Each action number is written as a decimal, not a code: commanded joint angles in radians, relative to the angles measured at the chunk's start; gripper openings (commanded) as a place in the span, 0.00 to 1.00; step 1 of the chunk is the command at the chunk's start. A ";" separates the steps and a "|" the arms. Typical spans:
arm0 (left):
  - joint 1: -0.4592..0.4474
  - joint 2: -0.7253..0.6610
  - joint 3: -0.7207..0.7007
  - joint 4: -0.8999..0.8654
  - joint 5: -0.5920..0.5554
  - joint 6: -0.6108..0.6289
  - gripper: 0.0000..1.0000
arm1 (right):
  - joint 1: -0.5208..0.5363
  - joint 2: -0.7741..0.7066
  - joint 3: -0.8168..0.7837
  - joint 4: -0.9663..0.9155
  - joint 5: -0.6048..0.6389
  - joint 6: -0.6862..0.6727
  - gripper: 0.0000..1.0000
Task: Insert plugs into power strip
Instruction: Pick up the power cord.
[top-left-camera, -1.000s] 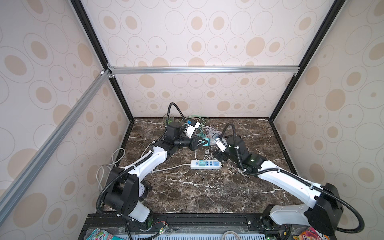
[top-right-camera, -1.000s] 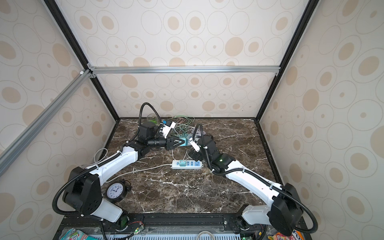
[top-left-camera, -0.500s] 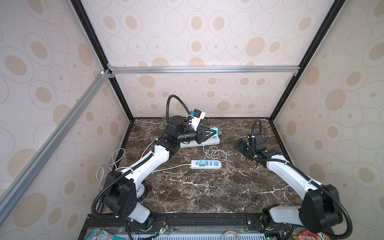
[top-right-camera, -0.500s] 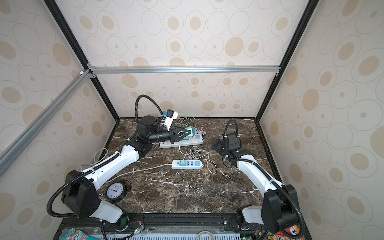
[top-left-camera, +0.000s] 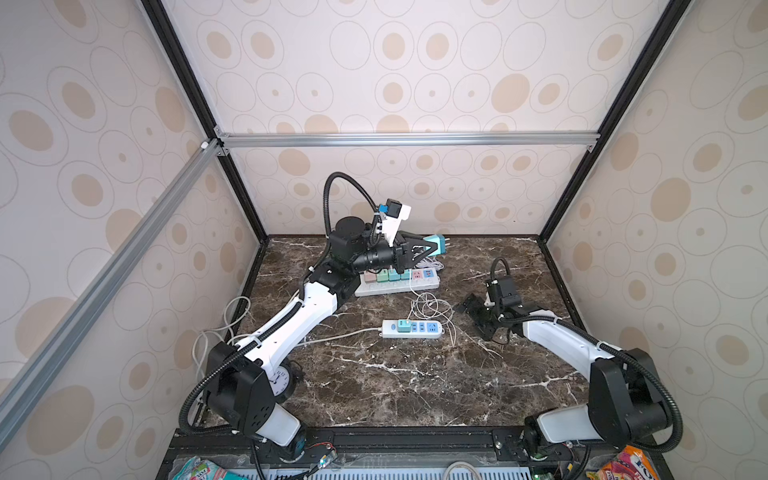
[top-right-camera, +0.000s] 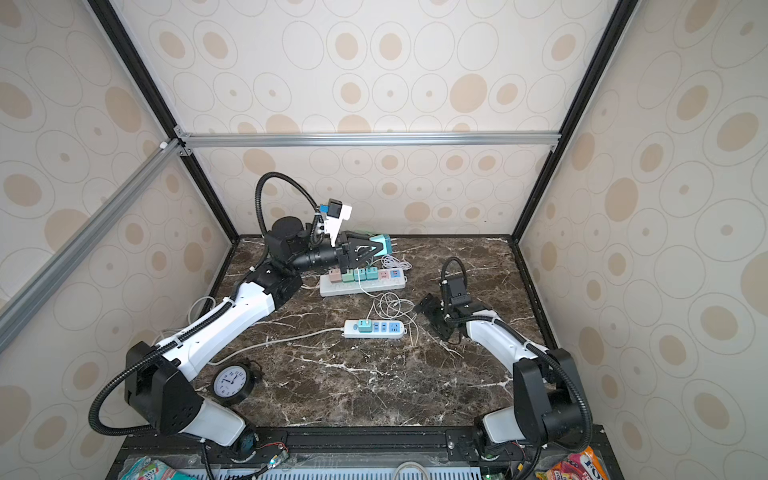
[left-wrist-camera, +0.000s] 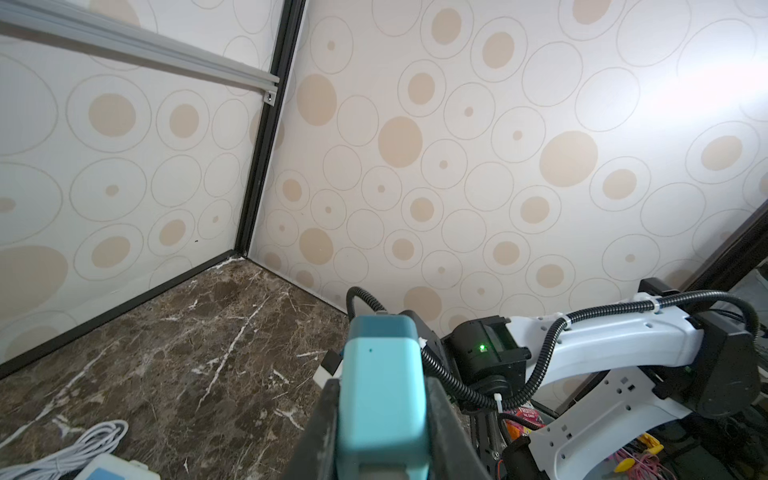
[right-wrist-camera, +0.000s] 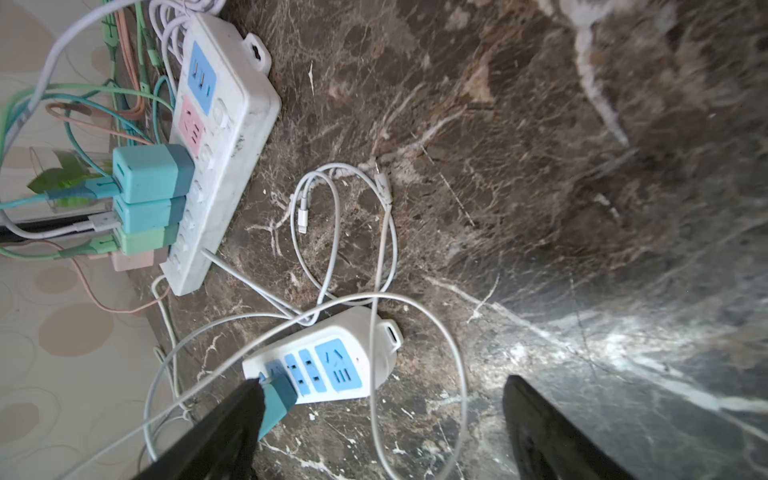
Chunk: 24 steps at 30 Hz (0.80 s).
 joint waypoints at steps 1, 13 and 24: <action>-0.003 0.028 0.076 0.005 0.016 -0.001 0.00 | 0.003 0.017 -0.007 -0.020 -0.075 -0.068 0.90; -0.003 0.049 0.115 -0.006 0.005 0.008 0.00 | 0.077 0.005 -0.011 0.379 -0.244 0.168 0.90; -0.003 0.032 0.082 0.013 -0.001 0.012 0.00 | 0.216 0.098 -0.027 0.732 -0.139 0.643 0.90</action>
